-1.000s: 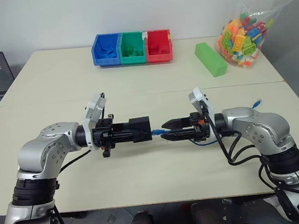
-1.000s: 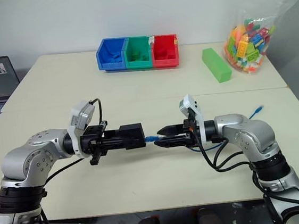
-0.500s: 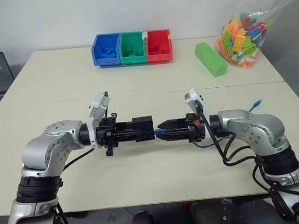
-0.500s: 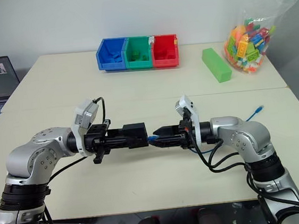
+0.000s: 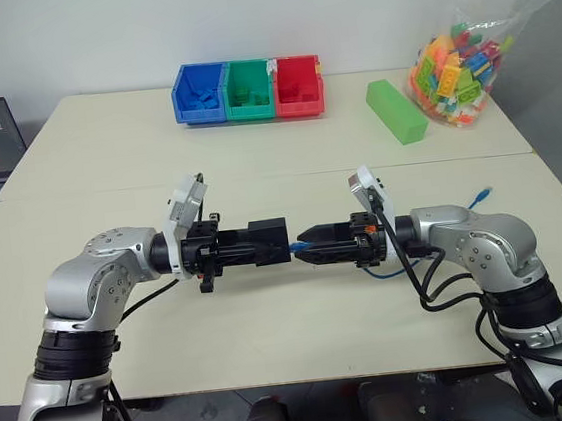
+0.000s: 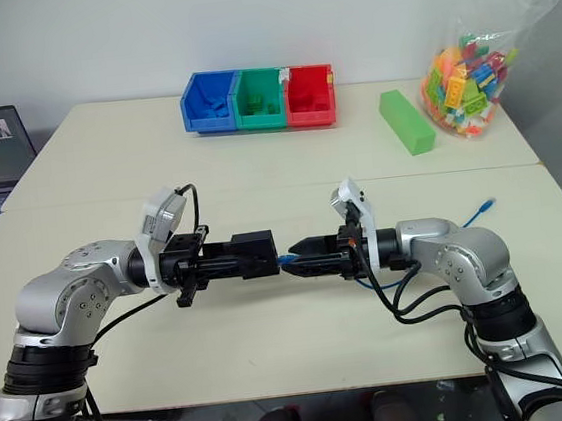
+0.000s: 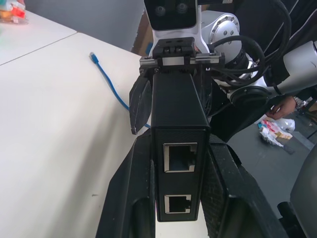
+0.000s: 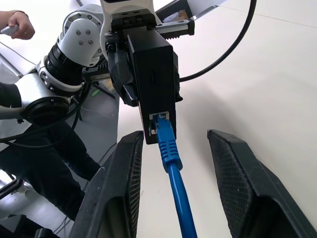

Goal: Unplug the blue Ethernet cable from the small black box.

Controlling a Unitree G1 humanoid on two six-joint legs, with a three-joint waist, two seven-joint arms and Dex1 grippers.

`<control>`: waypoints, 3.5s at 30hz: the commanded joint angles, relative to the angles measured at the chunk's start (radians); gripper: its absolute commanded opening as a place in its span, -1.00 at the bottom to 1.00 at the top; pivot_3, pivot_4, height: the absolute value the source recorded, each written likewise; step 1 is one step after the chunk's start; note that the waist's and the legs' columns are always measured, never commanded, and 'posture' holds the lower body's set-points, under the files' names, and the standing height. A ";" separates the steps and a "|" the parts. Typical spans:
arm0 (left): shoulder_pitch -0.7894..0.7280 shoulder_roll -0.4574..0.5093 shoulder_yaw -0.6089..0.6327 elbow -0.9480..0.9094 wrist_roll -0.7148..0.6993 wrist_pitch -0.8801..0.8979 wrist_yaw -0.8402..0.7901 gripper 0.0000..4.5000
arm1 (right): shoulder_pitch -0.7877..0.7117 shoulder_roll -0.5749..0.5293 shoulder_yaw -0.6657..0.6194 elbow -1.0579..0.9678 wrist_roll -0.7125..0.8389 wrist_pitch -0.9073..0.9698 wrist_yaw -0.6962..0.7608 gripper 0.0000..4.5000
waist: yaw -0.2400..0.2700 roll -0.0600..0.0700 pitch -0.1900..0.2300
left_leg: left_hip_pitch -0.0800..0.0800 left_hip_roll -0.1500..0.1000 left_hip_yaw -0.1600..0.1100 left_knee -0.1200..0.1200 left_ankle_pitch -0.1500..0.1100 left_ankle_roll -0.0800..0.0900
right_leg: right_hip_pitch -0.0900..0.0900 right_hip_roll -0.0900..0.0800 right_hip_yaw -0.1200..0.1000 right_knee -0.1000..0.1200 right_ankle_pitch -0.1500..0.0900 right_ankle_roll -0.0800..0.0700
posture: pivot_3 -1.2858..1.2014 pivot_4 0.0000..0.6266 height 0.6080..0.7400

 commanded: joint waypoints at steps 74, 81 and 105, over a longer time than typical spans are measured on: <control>0.101 0.004 0.138 -0.068 0.030 -0.059 0.205 -0.65 | -0.237 0.087 0.019 0.917 -0.614 -0.718 -0.378 -0.57 | -0.007 0.000 0.000 | -0.007 0.000 0.002 0.000 0.000 -0.001 | -0.008 -0.001 0.002 0.000 0.001 -0.001 | 0.03 -0.52 1.00; 0.087 -0.082 0.187 0.013 0.174 -0.241 0.450 -0.65 | -0.191 0.020 0.004 0.698 -0.541 -0.671 -0.138 0.11 | -0.004 0.000 0.000 | -0.007 0.000 0.001 0.001 0.000 0.000 | -0.007 -0.001 0.001 0.001 0.001 -0.001 | 0.03 -0.52 1.00; 0.085 -0.231 0.265 0.555 0.481 -0.737 0.897 0.10 | -0.128 0.034 0.131 0.140 -0.452 -0.424 0.007 0.42 | 0.005 0.000 0.000 | -0.007 -0.001 -0.001 0.003 0.000 0.000 | -0.006 -0.003 -0.002 0.002 0.002 0.000 | 0.03 -0.52 1.00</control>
